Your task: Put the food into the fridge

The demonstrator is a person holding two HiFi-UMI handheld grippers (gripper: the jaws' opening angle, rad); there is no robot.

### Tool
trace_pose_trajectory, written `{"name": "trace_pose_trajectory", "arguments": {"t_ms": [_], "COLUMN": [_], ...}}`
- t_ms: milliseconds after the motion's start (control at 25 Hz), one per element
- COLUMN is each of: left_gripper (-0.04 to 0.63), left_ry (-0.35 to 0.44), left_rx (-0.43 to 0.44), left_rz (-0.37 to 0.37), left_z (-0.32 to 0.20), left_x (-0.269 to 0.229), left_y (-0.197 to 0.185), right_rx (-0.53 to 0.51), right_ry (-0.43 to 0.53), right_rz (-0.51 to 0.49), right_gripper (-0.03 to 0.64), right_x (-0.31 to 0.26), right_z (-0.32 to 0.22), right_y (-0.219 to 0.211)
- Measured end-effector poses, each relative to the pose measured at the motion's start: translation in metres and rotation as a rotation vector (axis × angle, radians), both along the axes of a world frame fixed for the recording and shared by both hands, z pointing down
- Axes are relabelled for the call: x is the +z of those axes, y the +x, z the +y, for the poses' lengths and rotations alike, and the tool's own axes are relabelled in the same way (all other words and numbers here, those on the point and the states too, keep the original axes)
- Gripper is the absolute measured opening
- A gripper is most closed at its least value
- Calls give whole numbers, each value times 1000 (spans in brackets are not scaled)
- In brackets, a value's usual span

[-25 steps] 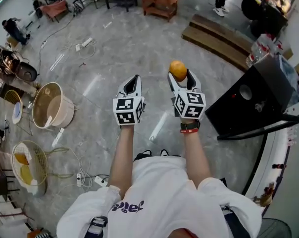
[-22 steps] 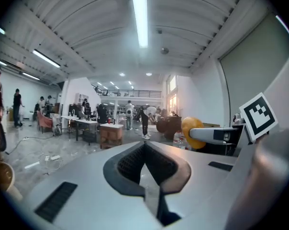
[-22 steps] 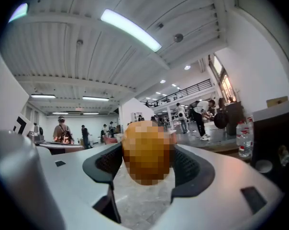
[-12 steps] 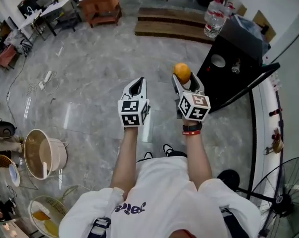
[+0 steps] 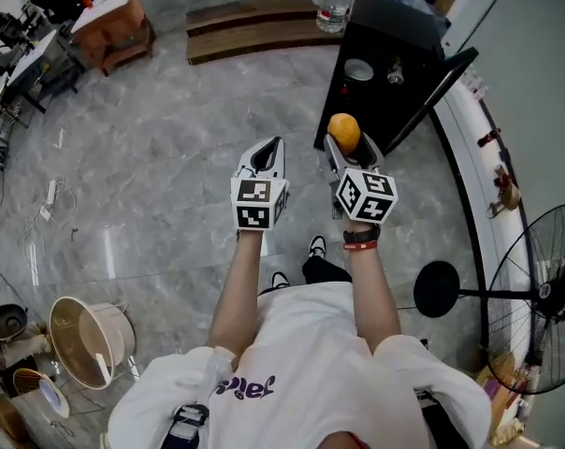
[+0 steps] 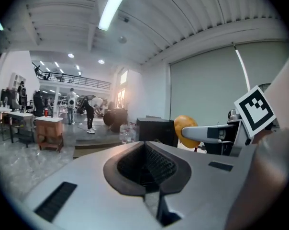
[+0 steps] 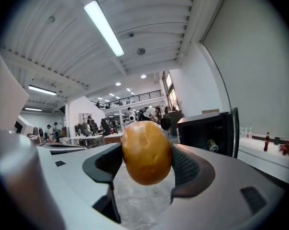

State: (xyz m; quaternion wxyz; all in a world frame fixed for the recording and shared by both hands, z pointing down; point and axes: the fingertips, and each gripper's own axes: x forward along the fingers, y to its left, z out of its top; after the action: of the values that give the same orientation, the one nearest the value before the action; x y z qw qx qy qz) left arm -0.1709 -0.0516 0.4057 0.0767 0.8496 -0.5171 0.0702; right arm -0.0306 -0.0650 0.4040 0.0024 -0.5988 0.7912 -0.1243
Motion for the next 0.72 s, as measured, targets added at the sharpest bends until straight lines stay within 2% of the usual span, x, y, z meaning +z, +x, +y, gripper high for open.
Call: {"name": "trace_pose_trajectory", "arguments": {"t_ms": [200, 360, 720], "left_gripper": [18, 18, 18], "left_ry": [19, 38, 75], "left_rx": [80, 153, 220], "left_rz": [-34, -45, -55], "left_z": [-22, -53, -135], "left_x": [-20, -5, -22], "left_y": [48, 95, 154], "right_rx": [86, 134, 165], "right_ry": [5, 15, 66], "right_rz": [-13, -43, -86], "right_gripper": [333, 333, 333], "right_x": [3, 3, -17], "right_z": [-12, -36, -121], "right_y": [48, 91, 150]}}
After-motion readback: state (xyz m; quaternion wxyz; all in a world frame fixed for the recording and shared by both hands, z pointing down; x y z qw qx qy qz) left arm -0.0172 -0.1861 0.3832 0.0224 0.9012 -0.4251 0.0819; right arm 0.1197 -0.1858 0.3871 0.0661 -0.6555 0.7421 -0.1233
